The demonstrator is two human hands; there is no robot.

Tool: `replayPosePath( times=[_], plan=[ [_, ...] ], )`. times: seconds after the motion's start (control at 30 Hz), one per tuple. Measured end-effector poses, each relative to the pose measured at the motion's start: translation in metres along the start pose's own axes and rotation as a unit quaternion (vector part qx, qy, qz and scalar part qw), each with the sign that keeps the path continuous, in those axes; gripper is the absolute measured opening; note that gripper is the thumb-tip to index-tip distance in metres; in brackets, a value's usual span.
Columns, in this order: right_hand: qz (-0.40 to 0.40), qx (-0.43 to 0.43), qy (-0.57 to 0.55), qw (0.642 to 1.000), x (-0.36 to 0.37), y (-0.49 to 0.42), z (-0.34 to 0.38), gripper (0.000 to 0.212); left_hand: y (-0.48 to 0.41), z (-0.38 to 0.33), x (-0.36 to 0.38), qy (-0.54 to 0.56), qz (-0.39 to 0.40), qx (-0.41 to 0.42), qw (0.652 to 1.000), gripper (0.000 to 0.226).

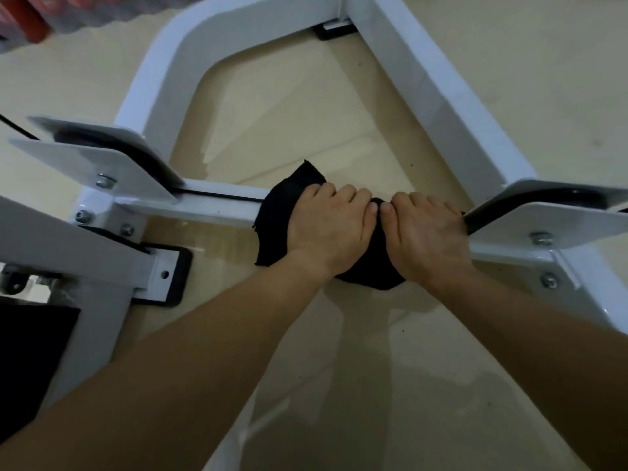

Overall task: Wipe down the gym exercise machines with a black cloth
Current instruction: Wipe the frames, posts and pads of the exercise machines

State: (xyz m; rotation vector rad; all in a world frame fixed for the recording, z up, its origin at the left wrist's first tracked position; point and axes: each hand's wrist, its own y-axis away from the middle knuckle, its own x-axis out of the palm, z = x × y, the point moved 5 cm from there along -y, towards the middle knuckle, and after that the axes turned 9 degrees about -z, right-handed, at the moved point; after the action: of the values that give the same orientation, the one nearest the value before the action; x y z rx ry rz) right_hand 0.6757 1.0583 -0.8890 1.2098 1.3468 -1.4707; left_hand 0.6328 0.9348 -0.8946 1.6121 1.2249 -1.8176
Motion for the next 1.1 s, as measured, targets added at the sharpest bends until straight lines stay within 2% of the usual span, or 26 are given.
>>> replayPosePath(
  times=[0.17, 0.37, 0.5, 0.63, 0.73, 0.87, 1.0, 1.1],
  plan=[
    [-0.009, 0.033, 0.003, 0.999, 0.000, -0.002, 0.019, 0.039, 0.004, 0.019, -0.002, 0.025, -0.006, 0.050, 0.998, 0.036],
    [-0.027, -0.037, -0.054, 0.998, 0.007, -0.026, 0.099, 0.039, 0.018, 0.111, -0.018, -0.019, 0.005, -0.011, 1.000, 0.037],
    [-0.042, -0.073, -0.082, 0.993, 0.010, -0.030, 0.118, 0.042, 0.018, 0.137, -0.023, -0.038, 0.020, -0.032, 0.999, 0.030],
    [-0.045, -0.085, -0.071, 0.993, 0.007, -0.018, 0.095, 0.041, 0.018, 0.112, -0.022, -0.055, 0.011, -0.041, 0.998, 0.033],
    [-0.038, -0.028, -0.024, 0.999, 0.002, -0.002, 0.047, 0.039, 0.013, 0.057, -0.013, -0.034, 0.008, -0.026, 0.999, 0.038],
    [-0.012, 0.021, 0.011, 1.000, -0.001, 0.011, 0.000, 0.047, 0.003, 0.000, -0.003, -0.005, 0.002, 0.021, 1.000, 0.037],
    [-0.034, 0.061, 0.021, 0.997, -0.001, 0.009, 0.012, 0.042, 0.004, 0.010, 0.000, 0.026, 0.001, 0.060, 0.998, 0.038],
    [-0.058, 0.045, -0.007, 0.997, -0.001, 0.006, 0.037, 0.037, 0.011, 0.048, -0.007, 0.018, 0.009, 0.051, 0.999, 0.041]
  ],
)
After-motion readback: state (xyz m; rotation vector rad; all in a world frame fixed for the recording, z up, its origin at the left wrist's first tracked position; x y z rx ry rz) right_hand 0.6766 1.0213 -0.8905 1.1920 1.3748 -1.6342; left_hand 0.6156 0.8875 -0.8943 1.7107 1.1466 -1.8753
